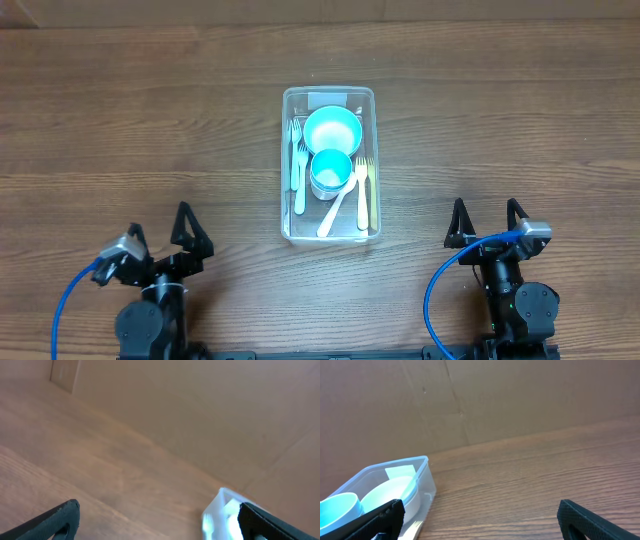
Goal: Pack container
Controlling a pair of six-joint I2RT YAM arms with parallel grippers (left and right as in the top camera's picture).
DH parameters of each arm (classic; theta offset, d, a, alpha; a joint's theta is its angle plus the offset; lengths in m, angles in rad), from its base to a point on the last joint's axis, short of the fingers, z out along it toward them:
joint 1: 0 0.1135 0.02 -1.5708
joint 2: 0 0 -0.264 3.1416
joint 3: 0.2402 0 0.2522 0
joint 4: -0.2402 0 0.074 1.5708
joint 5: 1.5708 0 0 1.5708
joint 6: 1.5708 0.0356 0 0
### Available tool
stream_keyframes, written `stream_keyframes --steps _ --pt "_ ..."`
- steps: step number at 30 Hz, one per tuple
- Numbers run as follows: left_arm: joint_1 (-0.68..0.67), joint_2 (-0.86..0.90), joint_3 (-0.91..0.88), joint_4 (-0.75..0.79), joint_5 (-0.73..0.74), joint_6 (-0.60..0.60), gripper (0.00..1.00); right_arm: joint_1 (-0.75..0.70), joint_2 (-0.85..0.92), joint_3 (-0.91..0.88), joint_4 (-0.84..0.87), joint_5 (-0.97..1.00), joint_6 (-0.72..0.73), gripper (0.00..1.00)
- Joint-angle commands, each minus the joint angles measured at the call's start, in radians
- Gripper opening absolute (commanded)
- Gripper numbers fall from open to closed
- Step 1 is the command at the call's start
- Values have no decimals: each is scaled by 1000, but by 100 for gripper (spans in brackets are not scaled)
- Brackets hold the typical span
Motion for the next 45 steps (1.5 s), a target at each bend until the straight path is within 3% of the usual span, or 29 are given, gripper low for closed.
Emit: stream_keyframes --steps 1,6,9,10,17,45 --pt "0 -13 -78 106 12 58 100 6 -12 -10 6 10 -6 100" --pt "0 -13 -148 170 25 196 100 6 -12 -10 6 10 -6 100" --pt "0 -13 -166 170 38 322 100 6 -12 -10 6 10 -6 100" --pt "0 -13 -172 170 39 415 100 6 -12 -10 6 10 -6 100" --pt "0 -13 -183 165 91 640 100 6 -12 -10 6 10 -6 100" --pt "0 -13 -183 162 121 659 100 6 -12 -10 6 10 -6 100"
